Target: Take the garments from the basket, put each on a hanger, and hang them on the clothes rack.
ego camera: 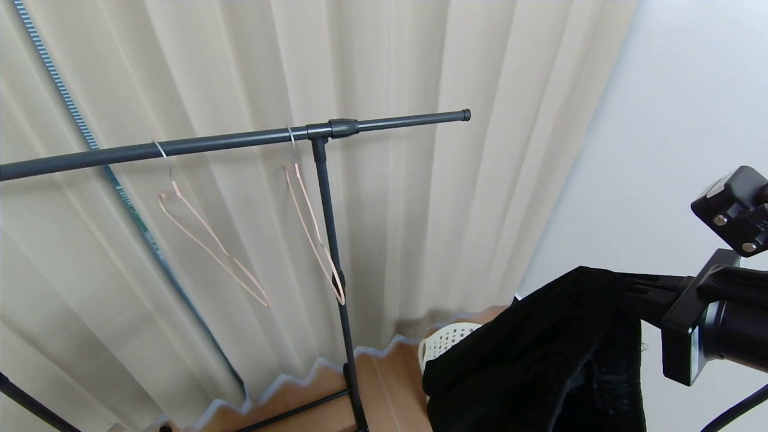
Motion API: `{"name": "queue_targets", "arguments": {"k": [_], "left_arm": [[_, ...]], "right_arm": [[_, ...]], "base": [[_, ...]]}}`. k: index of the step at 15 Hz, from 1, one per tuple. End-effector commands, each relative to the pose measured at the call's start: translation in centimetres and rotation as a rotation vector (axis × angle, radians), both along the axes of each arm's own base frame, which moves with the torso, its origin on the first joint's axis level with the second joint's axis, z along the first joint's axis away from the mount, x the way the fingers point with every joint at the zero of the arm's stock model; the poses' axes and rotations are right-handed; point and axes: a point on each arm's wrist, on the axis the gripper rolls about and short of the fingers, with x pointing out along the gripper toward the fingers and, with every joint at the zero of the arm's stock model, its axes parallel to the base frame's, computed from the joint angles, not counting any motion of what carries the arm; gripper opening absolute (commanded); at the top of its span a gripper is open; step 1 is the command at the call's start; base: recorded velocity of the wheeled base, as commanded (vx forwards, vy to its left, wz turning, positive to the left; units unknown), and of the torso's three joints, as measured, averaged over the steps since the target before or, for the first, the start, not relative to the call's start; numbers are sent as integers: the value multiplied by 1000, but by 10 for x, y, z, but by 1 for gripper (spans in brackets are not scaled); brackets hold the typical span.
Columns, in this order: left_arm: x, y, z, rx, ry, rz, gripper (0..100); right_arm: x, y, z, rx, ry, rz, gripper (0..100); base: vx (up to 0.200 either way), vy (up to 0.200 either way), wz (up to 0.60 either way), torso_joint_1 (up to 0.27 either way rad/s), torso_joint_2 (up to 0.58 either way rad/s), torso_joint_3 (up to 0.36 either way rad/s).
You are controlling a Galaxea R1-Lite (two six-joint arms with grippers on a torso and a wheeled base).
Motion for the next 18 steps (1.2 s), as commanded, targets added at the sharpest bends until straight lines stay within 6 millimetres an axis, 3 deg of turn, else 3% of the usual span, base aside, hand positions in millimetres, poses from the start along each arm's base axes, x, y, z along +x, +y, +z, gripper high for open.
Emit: {"name": "queue_targets", "arguments": {"k": [1,8,18], "left_arm": [[0,0,0,0,1,2,100],[0,0,0,0,1,0,100],[0,0,0,-2,1,0,100]], "right_arm": [[0,0,0,-1,1,1,0],[-1,0,-5,-49,-7,18,0],[-1,-1,-7,-62,-9,22,0]], "base": [[0,0,0,173,-398,-222],[0,0,0,100,-219,-120],[0,0,540,4,0,2]]}}
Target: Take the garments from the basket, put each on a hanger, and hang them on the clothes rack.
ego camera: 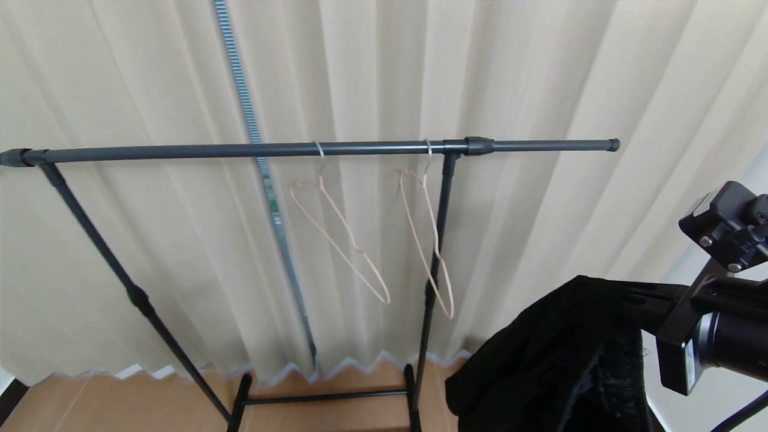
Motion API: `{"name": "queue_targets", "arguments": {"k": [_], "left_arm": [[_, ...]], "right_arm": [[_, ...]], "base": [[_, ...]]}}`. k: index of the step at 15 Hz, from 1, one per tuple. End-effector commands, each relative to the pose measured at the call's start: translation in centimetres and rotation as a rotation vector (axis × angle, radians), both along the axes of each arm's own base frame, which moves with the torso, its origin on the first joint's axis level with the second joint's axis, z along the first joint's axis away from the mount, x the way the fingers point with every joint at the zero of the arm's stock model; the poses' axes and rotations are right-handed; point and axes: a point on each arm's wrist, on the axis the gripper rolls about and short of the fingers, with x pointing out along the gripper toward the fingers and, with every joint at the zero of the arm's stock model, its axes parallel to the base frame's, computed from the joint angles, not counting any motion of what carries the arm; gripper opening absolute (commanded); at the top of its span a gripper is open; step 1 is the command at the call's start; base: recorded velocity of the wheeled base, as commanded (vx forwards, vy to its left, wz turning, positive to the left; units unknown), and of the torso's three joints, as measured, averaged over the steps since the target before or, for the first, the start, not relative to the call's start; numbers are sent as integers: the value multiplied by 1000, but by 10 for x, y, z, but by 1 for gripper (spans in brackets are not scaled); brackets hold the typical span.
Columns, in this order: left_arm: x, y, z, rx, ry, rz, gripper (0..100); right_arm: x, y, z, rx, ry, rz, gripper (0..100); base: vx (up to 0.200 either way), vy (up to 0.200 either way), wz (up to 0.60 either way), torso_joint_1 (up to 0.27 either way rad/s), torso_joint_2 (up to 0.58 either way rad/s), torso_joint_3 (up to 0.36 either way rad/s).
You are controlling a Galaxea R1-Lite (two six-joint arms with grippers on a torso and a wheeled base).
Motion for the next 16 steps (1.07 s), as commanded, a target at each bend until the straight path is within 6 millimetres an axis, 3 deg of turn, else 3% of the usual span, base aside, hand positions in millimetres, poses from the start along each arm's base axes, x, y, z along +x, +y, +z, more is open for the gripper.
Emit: {"name": "queue_targets", "arguments": {"k": [1,11,13,16], "left_arm": [[0,0,0,0,1,-1,100],[0,0,0,1,1,-2,100],[0,0,0,1,1,-1,100],[0,0,0,1,1,-2,100]], "right_arm": [[0,0,0,1,-2,1,0],[-1,-1,1,2,-6,0,0],[-1,-1,1,1,-5,0,0],[-1,-1,0,-2,-5,1,0]], "base": [[0,0,0,0,0,0],[0,180,0,-1,0,0],[-200,0,0,-2,5,5],[0,0,0,0,0,0]]}}
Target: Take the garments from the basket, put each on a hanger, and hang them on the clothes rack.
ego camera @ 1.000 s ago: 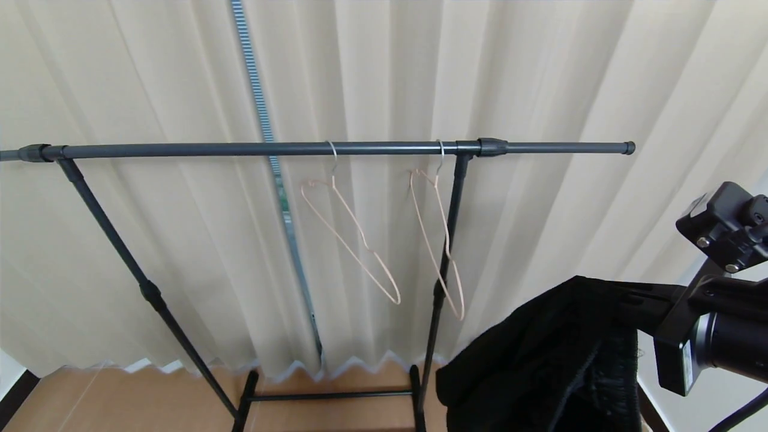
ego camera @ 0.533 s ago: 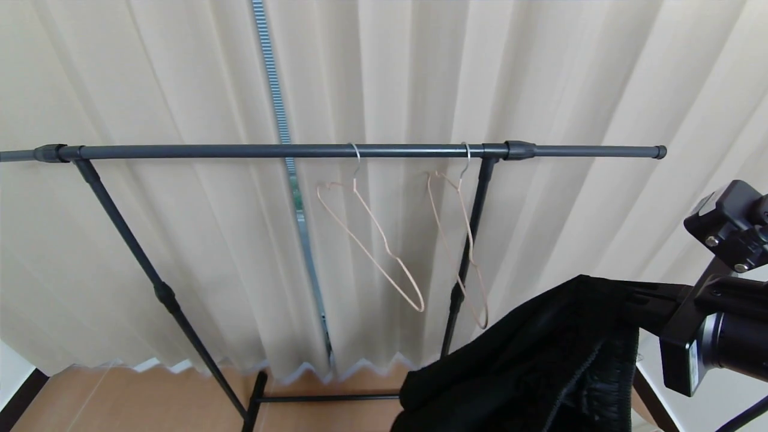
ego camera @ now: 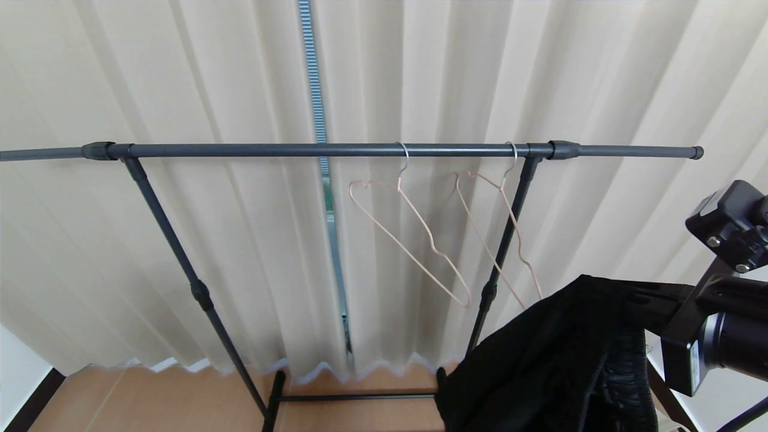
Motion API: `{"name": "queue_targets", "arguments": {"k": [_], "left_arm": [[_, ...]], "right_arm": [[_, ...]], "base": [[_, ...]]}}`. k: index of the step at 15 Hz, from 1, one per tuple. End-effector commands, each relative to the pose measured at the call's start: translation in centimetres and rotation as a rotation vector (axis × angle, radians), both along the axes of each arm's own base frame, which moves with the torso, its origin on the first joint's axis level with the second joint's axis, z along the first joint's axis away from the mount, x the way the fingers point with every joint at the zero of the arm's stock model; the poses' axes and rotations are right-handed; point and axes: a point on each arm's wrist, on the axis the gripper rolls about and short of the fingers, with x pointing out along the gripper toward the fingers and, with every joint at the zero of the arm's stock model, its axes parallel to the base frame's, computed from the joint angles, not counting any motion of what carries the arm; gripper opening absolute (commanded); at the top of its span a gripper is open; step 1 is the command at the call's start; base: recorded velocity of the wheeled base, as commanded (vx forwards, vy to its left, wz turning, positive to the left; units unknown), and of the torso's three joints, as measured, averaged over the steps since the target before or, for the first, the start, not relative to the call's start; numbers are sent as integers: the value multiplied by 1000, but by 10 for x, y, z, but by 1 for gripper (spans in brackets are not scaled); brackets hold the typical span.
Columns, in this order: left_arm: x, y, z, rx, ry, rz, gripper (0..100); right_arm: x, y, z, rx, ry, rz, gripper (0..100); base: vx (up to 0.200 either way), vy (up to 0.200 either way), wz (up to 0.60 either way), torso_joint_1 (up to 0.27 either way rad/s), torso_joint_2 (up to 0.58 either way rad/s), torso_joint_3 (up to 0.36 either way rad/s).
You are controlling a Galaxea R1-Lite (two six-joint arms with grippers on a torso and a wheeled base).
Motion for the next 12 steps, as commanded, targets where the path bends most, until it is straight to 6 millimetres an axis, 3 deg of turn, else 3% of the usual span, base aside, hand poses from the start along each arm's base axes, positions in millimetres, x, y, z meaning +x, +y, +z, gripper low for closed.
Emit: {"name": "queue_targets", "arguments": {"k": [1,7,12], "left_arm": [[0,0,0,0,1,-1,100],[0,0,0,0,1,-1,100],[0,0,0,6,4,-4,100]], "right_arm": [[0,0,0,-3,0,2,0],[0,0,-1,-7,2,1,0],[3,3,-5,4,-6,8,0]], "base": [[-200,0,0,-12,2,2],[-200,0,0,-2,3,3],[0,0,0,0,0,0]]}}
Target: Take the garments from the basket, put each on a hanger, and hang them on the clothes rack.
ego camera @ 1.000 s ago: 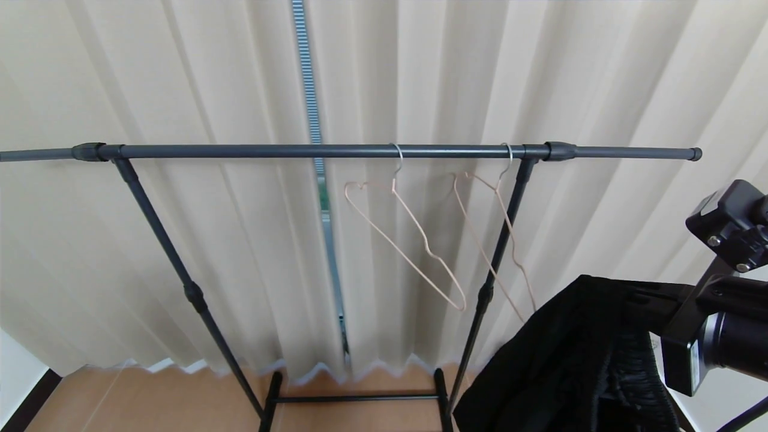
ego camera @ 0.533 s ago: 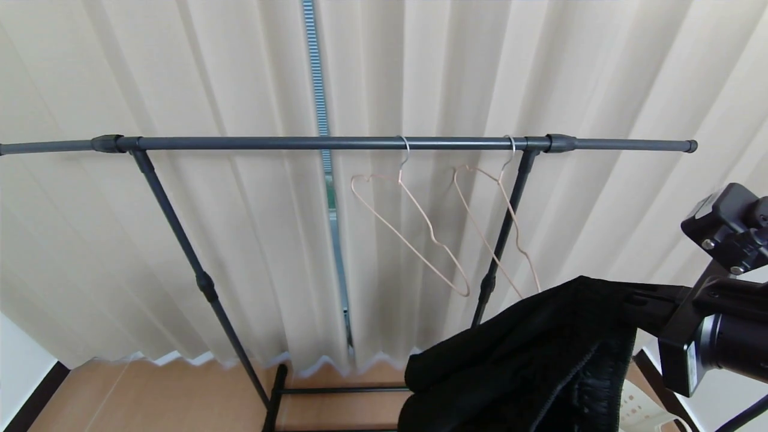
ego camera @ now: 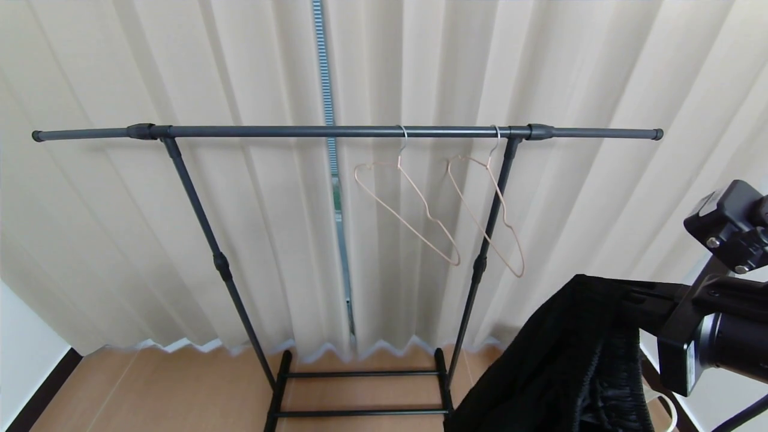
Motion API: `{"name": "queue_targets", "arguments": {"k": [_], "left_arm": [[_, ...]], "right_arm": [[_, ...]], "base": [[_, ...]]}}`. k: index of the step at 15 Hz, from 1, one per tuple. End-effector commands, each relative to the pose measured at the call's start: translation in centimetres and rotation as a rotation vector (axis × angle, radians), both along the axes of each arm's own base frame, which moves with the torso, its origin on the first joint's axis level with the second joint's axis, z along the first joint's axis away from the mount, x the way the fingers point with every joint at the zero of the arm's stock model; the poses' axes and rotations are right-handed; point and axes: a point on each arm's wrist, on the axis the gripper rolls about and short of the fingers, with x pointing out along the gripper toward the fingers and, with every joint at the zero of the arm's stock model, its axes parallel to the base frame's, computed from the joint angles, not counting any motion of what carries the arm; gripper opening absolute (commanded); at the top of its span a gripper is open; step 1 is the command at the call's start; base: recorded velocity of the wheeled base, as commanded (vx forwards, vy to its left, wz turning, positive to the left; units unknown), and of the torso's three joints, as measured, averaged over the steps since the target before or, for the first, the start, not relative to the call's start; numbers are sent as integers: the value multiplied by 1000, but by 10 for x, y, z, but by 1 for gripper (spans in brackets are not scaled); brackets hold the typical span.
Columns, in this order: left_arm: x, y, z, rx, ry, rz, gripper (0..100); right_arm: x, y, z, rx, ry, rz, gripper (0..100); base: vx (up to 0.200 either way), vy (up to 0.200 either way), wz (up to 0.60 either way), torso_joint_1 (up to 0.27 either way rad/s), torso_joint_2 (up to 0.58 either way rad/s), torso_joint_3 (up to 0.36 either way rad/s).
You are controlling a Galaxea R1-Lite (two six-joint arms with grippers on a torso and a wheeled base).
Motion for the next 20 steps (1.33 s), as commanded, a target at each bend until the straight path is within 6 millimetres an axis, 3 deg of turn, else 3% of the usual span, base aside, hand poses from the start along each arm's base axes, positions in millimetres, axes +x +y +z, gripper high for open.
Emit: {"name": "queue_targets", "arguments": {"k": [1,4,6,7,10,14,18,20], "left_arm": [[0,0,-1,19,5,-16,100],[28,-4,18,106,296,-222,100],[53,-8,43,39,390,-354,100],[77,-12,57,-64,491,-396,100],[118,-36,76,-142,658,-506,100],[154,-80,77,-191,836,-588,100],[173,-142,57,-158,932,-552,100],[177,-167,48,-105,925,-513,100]], "right_arm": [[3,3,-5,-6,7,2,0],[19,15,-17,-23,44,-1,0],[22,18,-24,-19,81,-9,0],[25,21,-30,-13,113,-22,0],[35,34,-19,9,82,-16,0],[58,67,-12,108,123,-65,0],[73,112,-14,217,134,-219,0],[73,118,-2,280,124,-220,0]], "base": [[0,0,0,0,0,0],[0,0,0,0,0,0],[0,0,0,0,0,0],[0,0,0,0,0,0],[0,0,0,0,0,0],[0,0,0,0,0,0],[0,0,0,0,0,0],[0,0,0,0,0,0]]}}
